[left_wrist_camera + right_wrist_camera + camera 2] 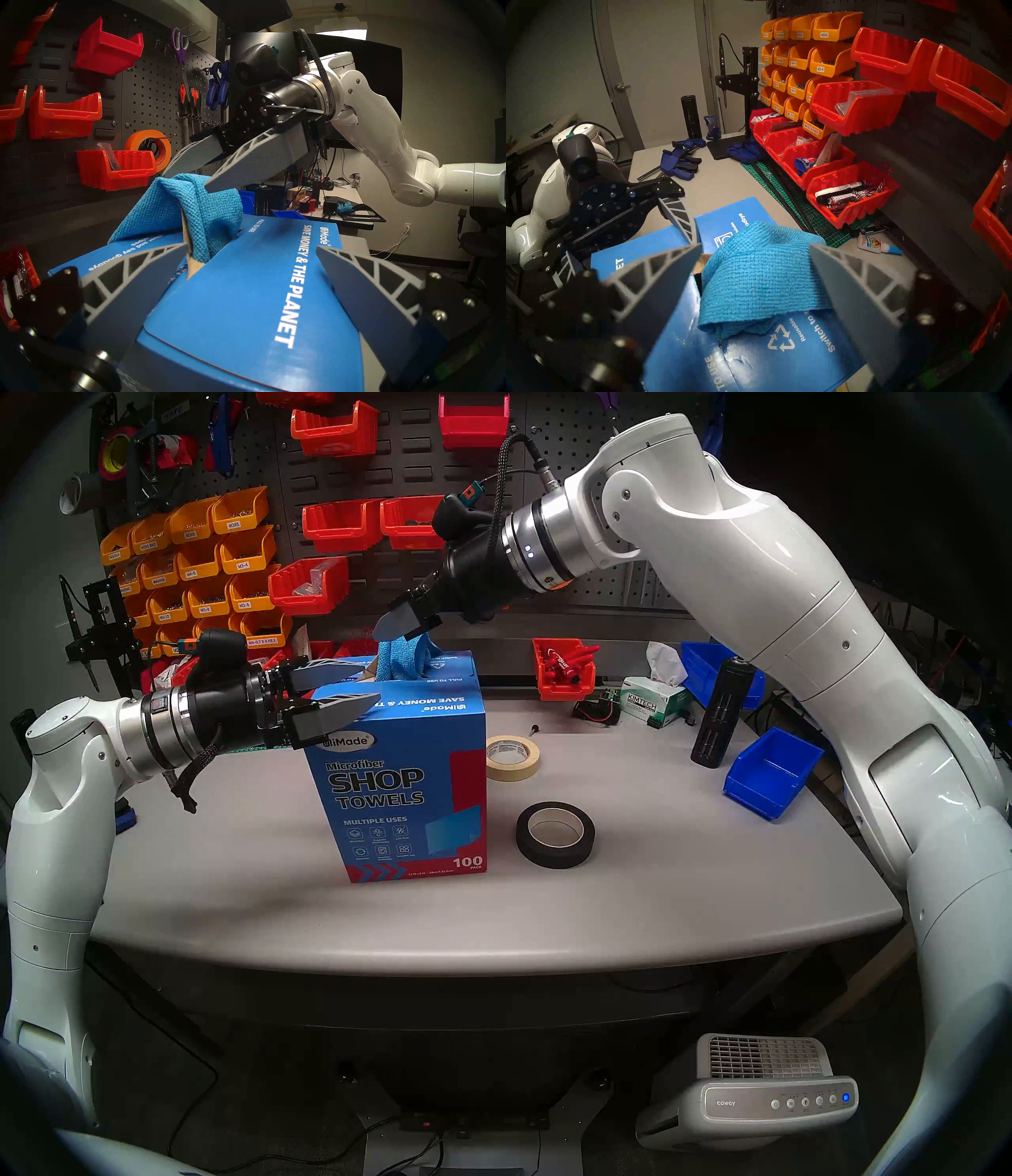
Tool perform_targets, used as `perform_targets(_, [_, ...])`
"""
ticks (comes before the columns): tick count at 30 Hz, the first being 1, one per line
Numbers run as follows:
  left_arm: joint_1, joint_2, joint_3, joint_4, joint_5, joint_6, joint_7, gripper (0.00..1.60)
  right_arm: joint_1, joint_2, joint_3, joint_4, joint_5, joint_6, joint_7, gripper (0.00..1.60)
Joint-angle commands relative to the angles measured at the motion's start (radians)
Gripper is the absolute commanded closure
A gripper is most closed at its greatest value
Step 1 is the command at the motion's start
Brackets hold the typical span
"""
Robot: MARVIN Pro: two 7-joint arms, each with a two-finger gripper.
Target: Take out a shop towel
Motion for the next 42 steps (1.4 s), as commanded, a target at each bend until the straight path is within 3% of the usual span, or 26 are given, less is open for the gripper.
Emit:
perform_targets(1, [0.004,0.006,0.0,0.004,0.001,0.003,-0.002,0.0,0.043,-0.01,0.015,0.007,-0.003,-0.001,0.002,1.6])
perform_targets(3, [0.004,0.007,0.001,0.005,0.0,0.003,-0.003,0.0,0.044,-0.011,0.013,0.01,-0.003,-0.001,0.004,1.45])
perform_targets(5, [0.004,0.008,0.001,0.005,-0.001,0.003,-0.003,0.0,0.045,-0.013,0.011,0.012,-0.003,-0.001,0.004,1.47])
perform_targets(6, [0.004,0.009,0.002,0.006,-0.001,0.001,-0.003,0.0,0.045,-0.014,0.009,0.014,-0.003,-0.001,0.004,1.6])
perform_targets(42, [0.013,0.019,0.014,-0.01,-0.015,-0.006,0.003,0.0,0.108,0.007,0.084,-0.04,0.022,-0.001,-0.039,1.6])
